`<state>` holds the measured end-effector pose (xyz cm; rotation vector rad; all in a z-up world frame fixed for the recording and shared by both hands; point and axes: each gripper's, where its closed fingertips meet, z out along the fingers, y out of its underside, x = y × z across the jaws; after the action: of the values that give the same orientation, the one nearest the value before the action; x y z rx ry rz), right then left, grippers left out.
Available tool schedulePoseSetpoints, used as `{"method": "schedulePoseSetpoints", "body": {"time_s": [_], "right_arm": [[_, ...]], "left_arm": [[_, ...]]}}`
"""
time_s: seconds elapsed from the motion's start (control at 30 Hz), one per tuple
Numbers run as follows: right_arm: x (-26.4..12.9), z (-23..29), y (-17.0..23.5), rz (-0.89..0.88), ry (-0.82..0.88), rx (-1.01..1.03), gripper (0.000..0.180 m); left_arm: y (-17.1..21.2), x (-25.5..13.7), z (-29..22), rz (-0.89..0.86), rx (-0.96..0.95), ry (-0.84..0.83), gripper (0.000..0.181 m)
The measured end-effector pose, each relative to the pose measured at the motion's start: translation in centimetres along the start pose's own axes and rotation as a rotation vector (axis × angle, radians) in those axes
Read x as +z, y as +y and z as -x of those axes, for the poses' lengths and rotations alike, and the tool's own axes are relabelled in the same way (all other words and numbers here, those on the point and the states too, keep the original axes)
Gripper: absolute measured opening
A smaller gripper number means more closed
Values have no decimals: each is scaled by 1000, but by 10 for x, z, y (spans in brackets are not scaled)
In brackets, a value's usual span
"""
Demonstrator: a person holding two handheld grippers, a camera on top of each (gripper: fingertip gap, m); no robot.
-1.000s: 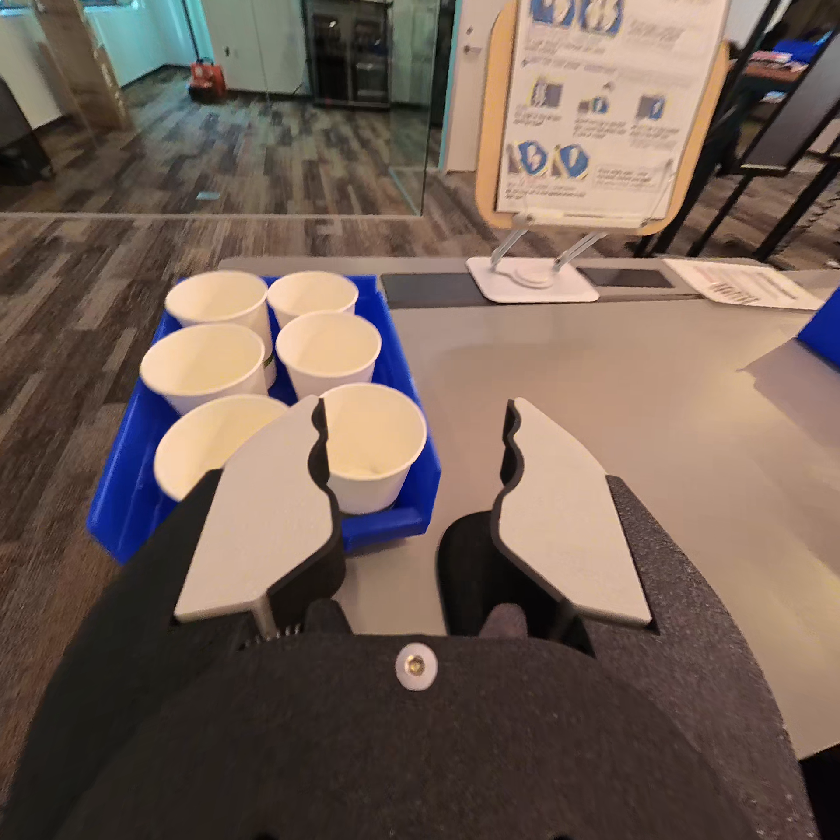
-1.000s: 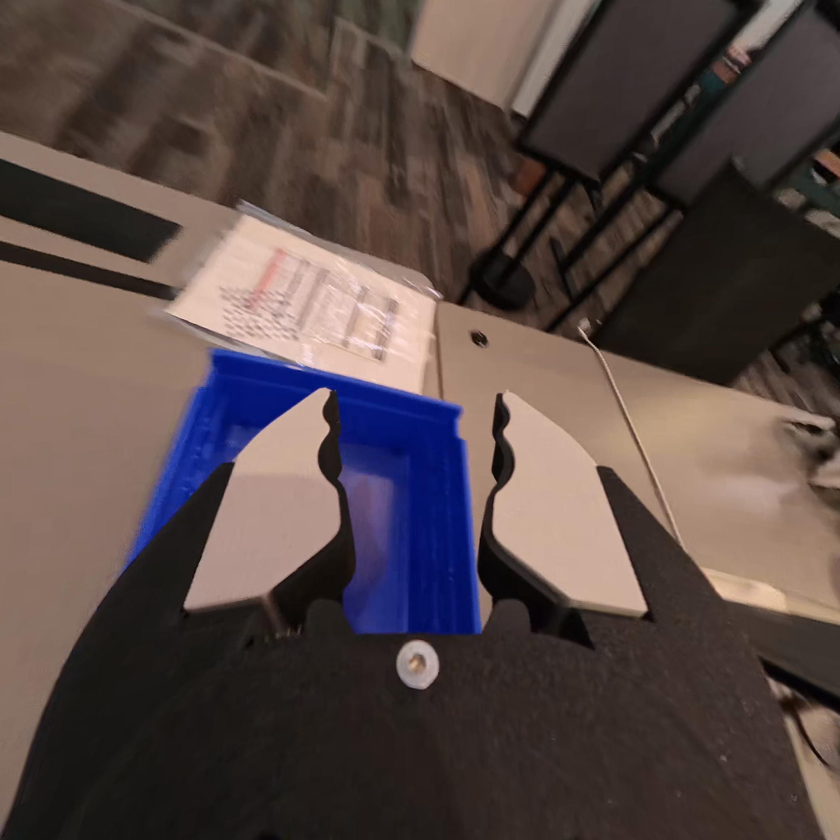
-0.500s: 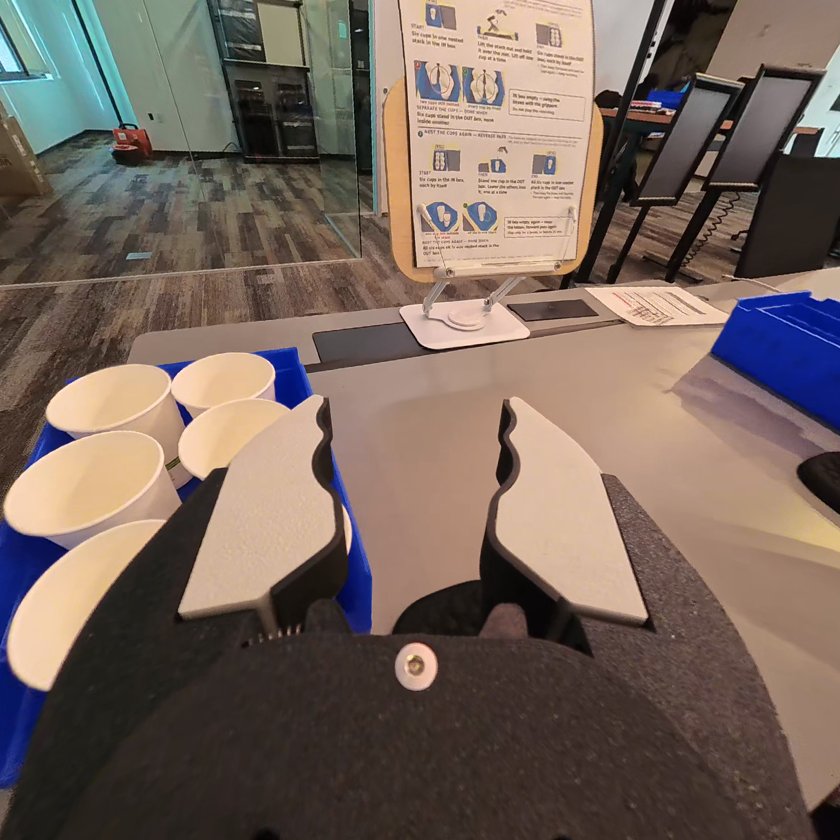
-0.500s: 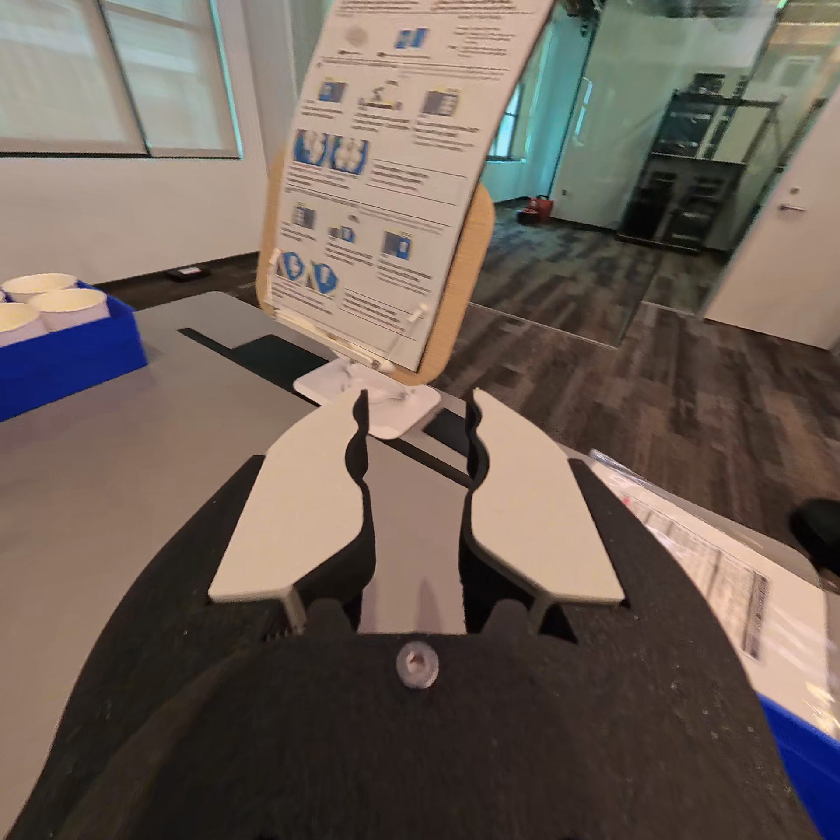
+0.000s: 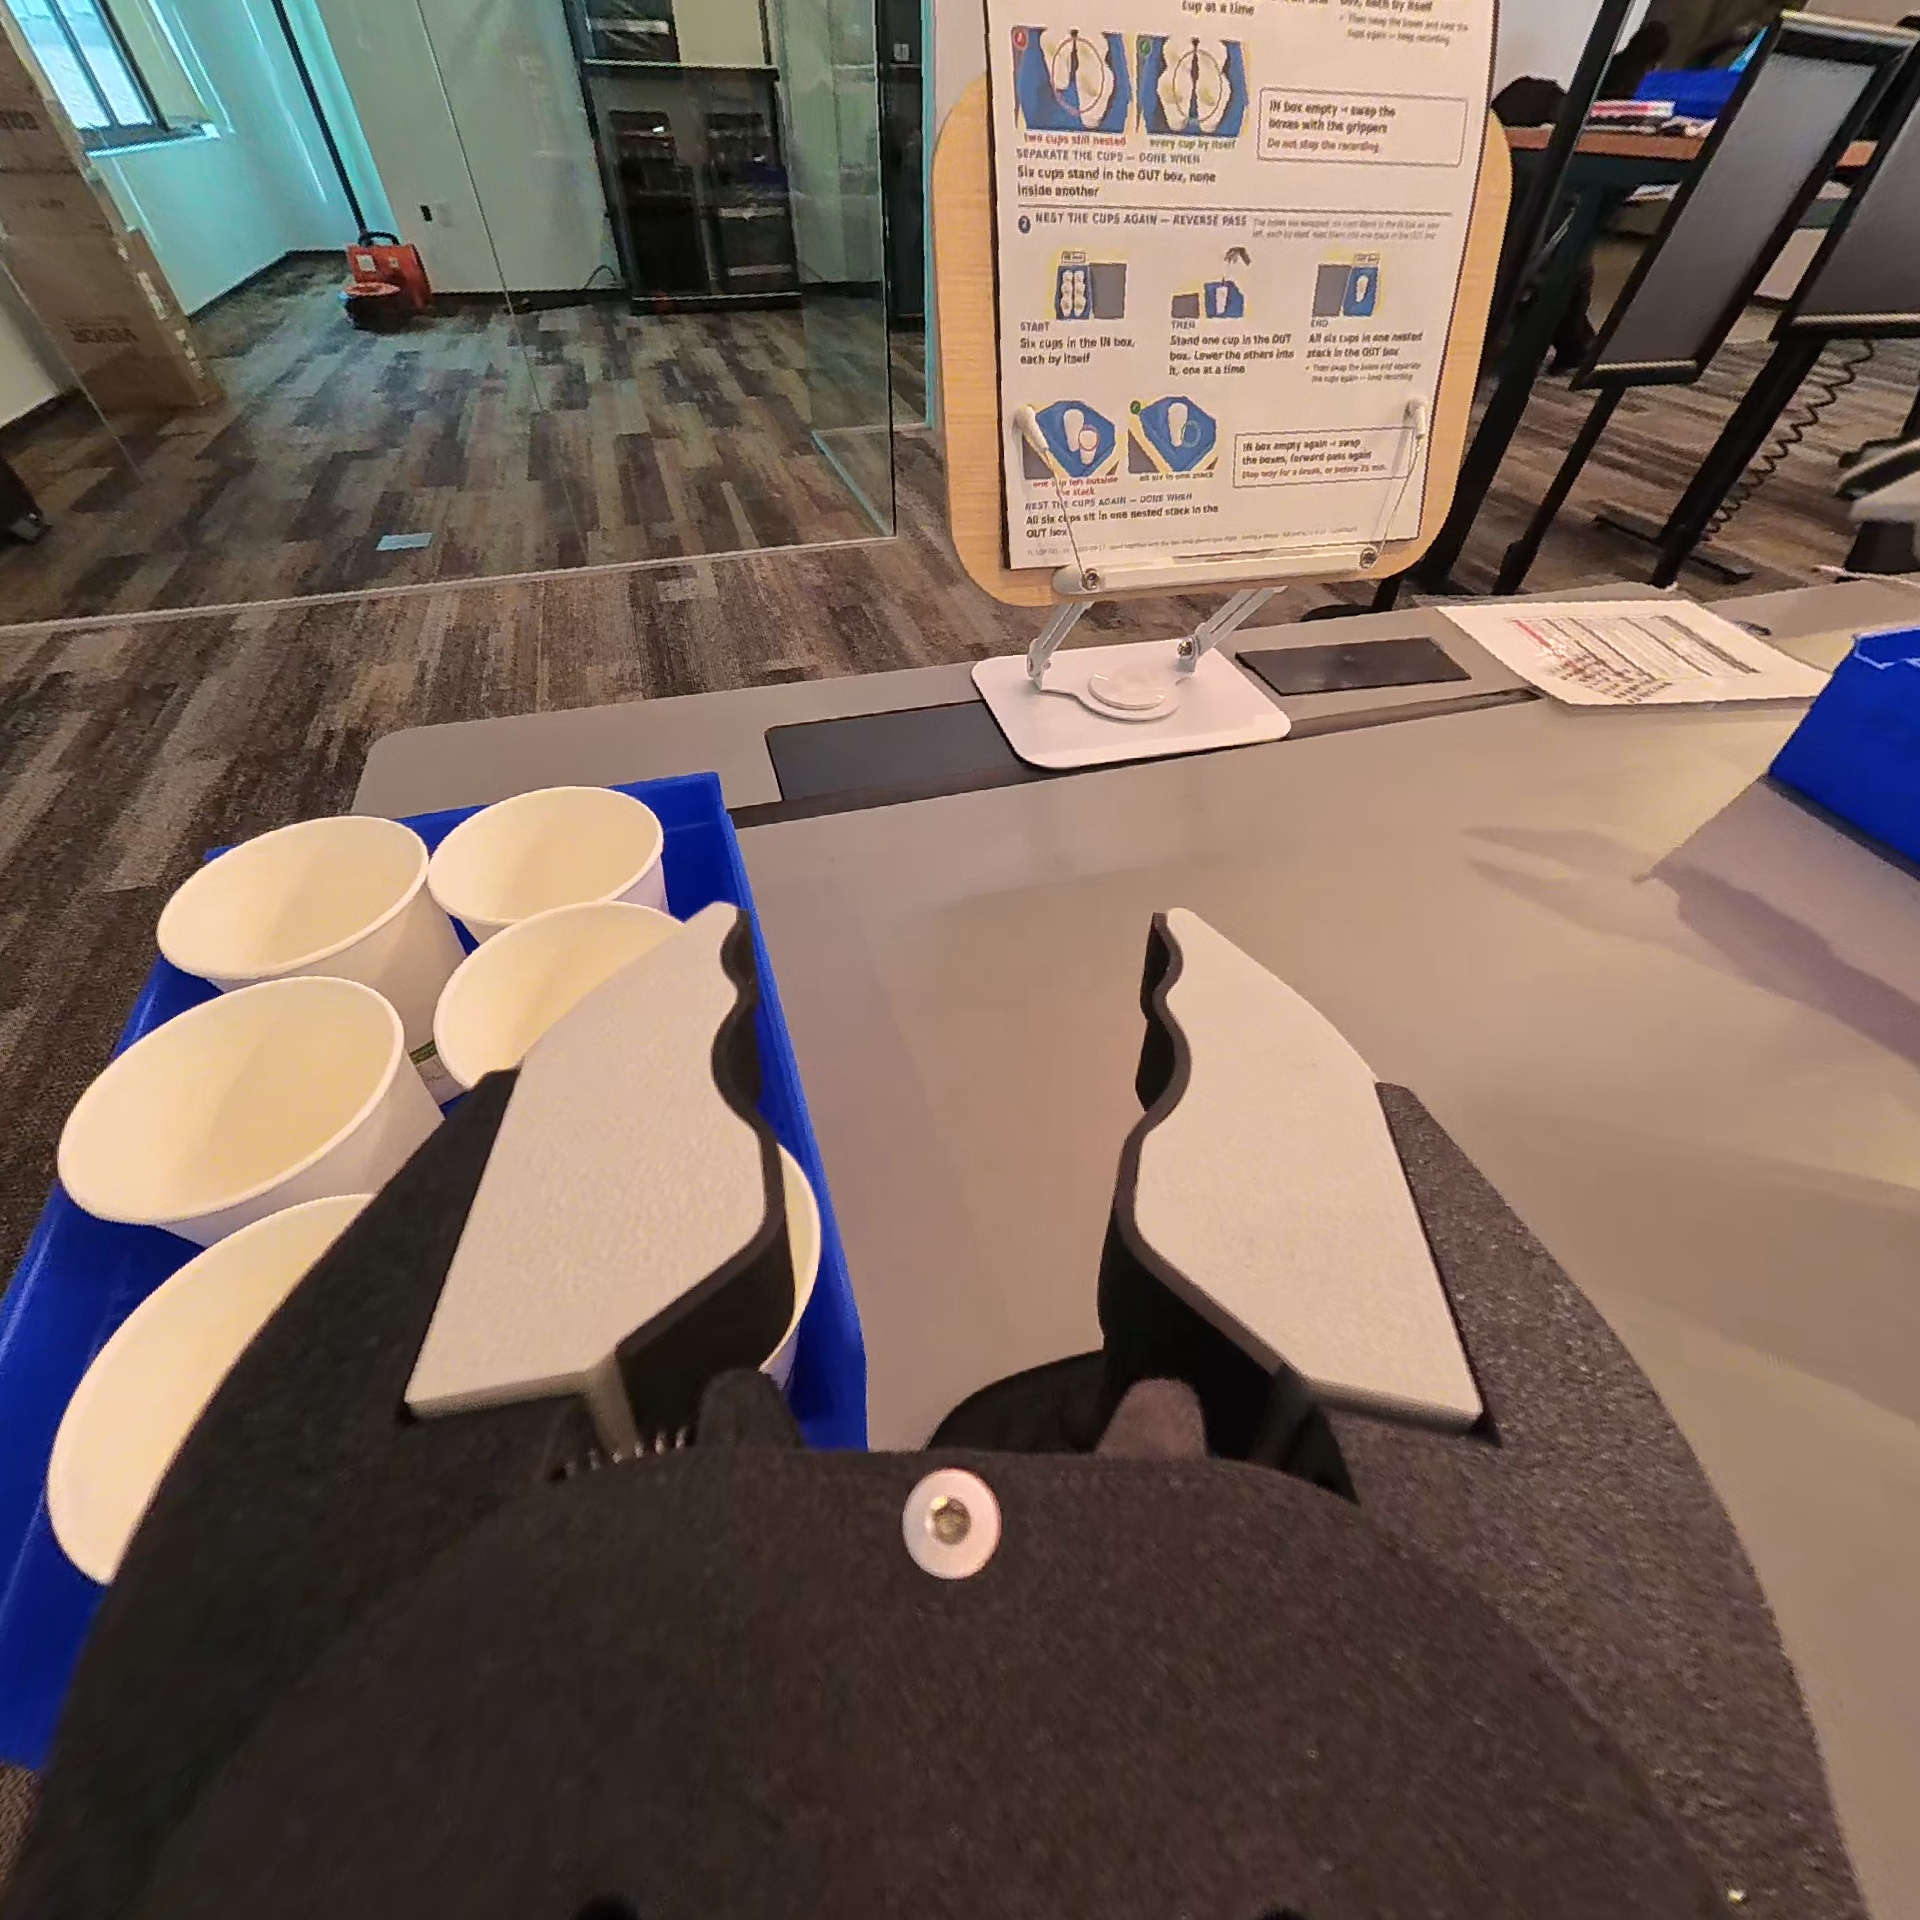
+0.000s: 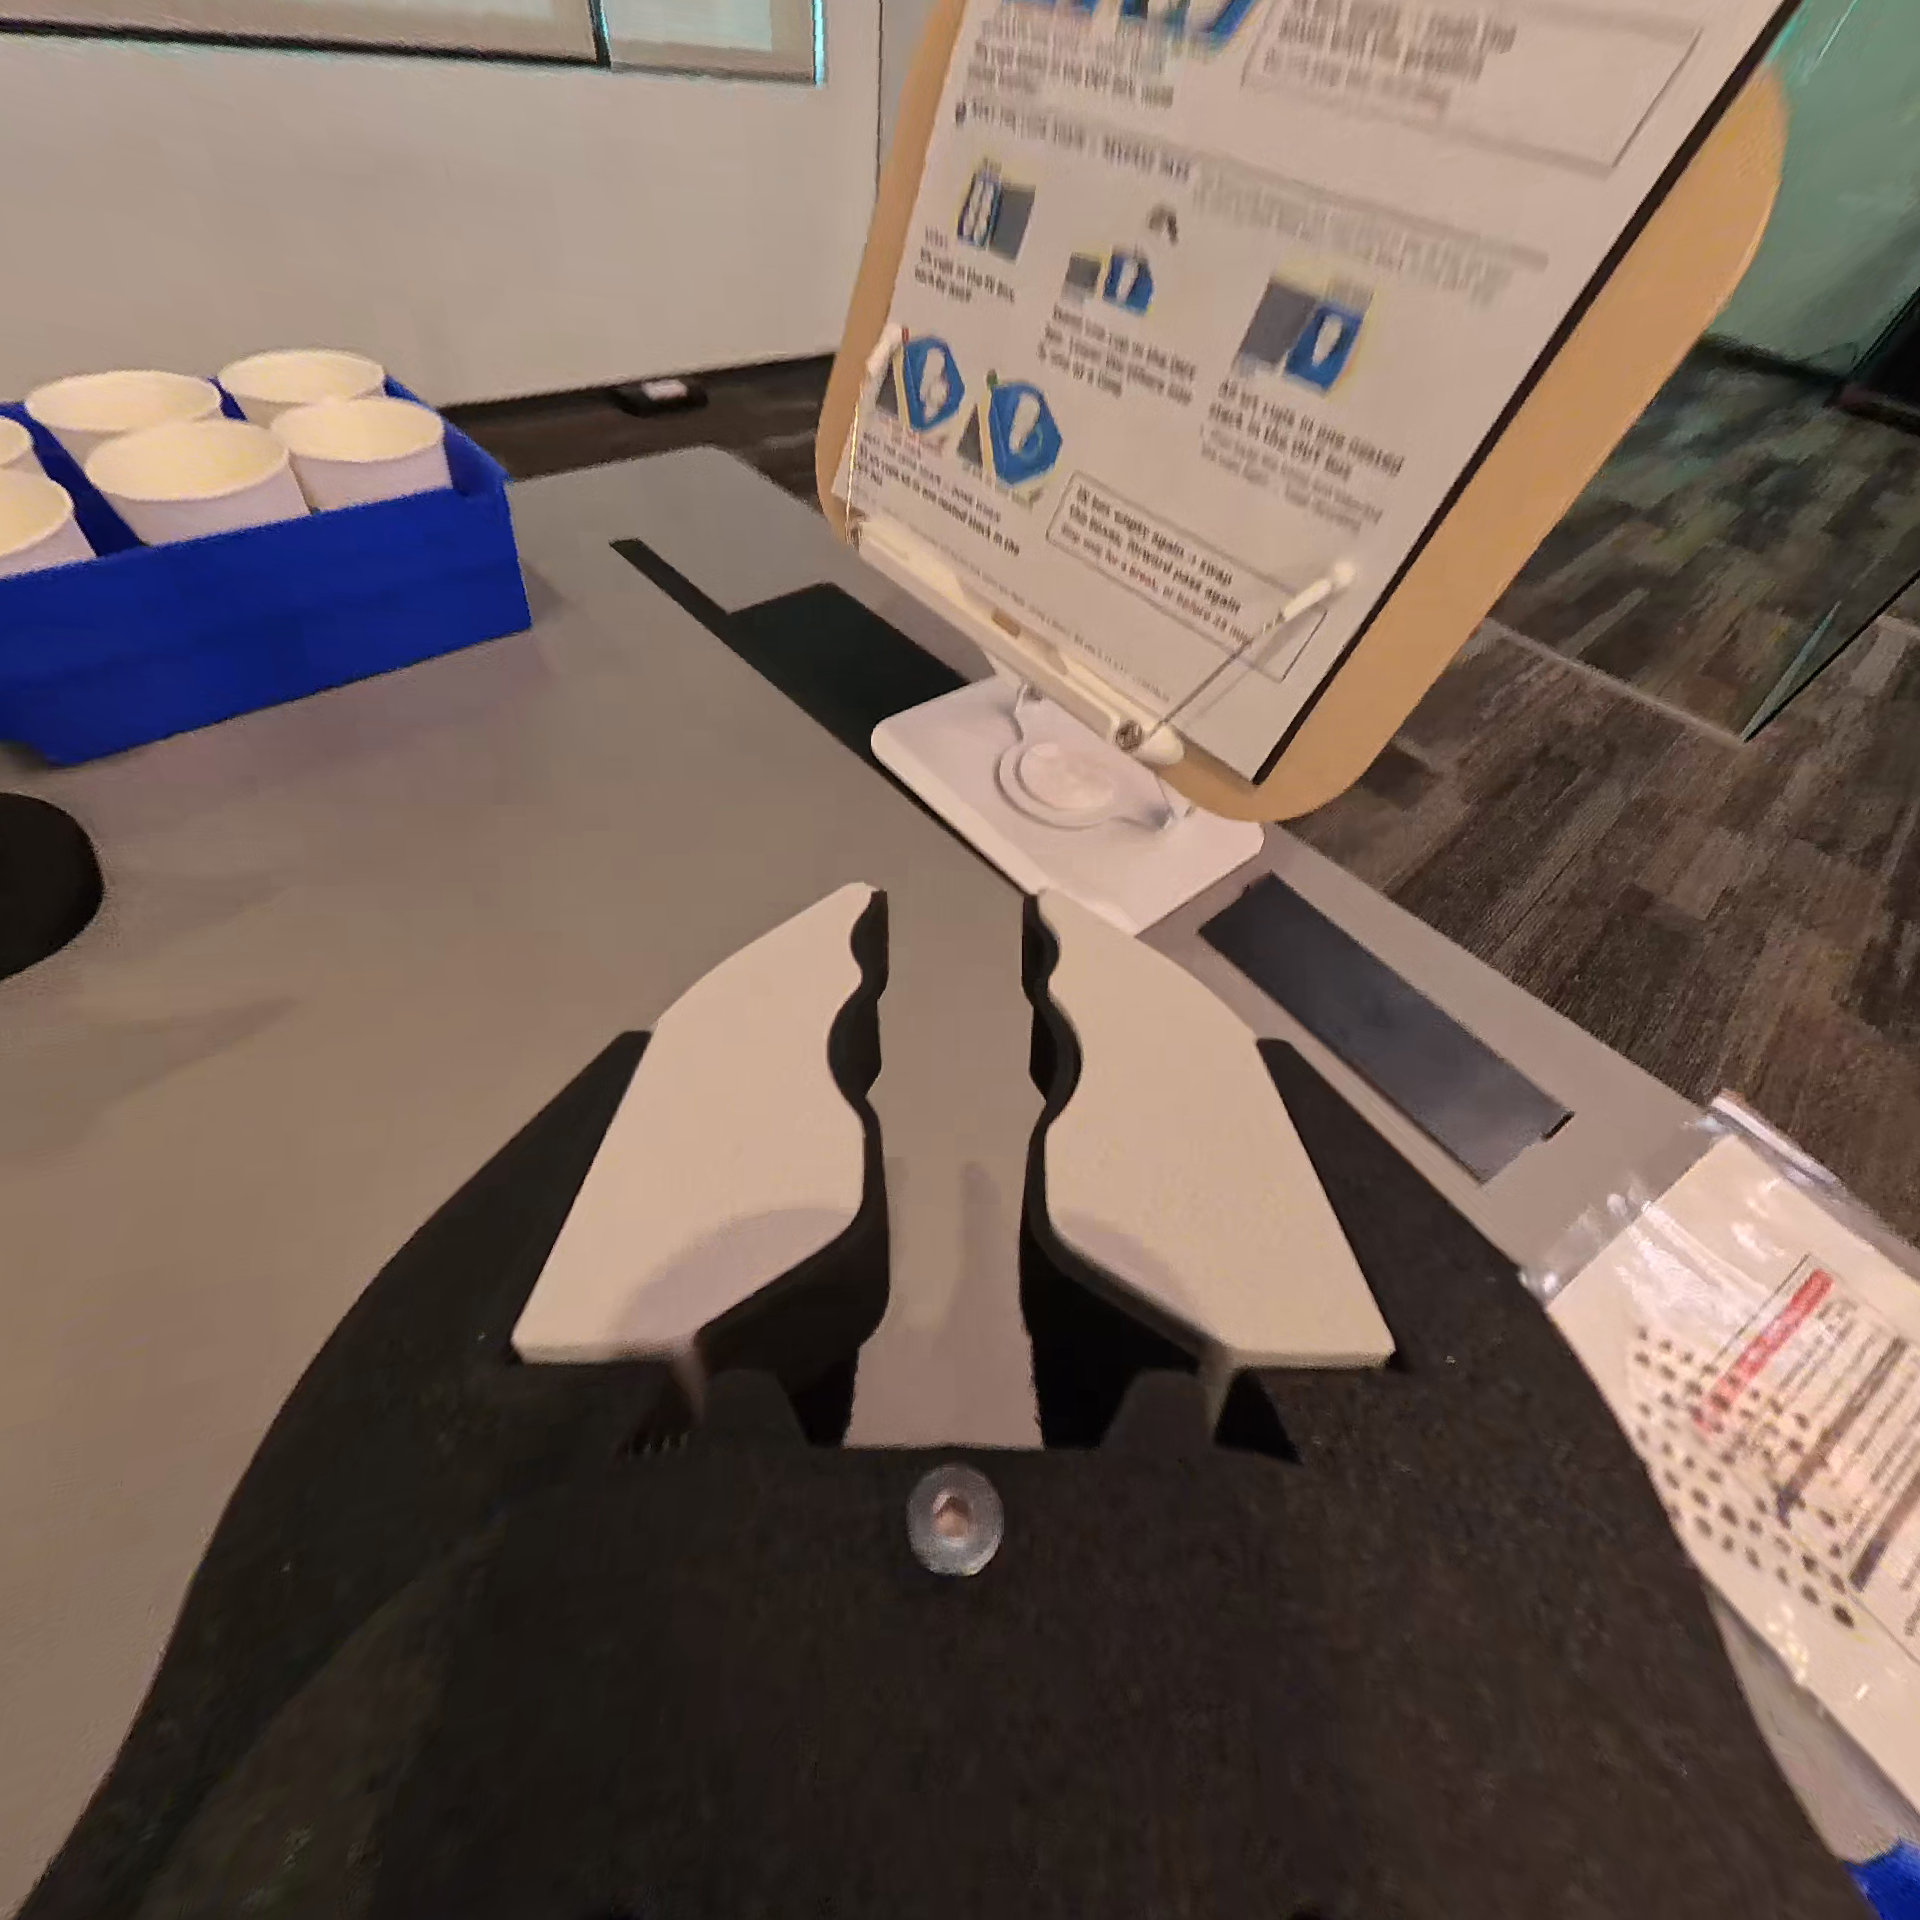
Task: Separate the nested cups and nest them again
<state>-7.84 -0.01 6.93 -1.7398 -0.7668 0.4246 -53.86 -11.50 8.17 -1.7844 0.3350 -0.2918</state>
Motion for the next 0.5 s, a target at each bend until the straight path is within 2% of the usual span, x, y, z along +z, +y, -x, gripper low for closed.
{"method": "schedulePoseSetpoints", "body": {"time_s": [0.27, 0.5], "right_arm": [[-6, -21, 19, 14, -8, 104, 22], [-10, -24, 44, 150, -34, 102, 15]], "left_arm": [[-2, 10, -7, -26, 6, -1, 70], [6, 16, -5, -20, -23, -25, 68]]}}
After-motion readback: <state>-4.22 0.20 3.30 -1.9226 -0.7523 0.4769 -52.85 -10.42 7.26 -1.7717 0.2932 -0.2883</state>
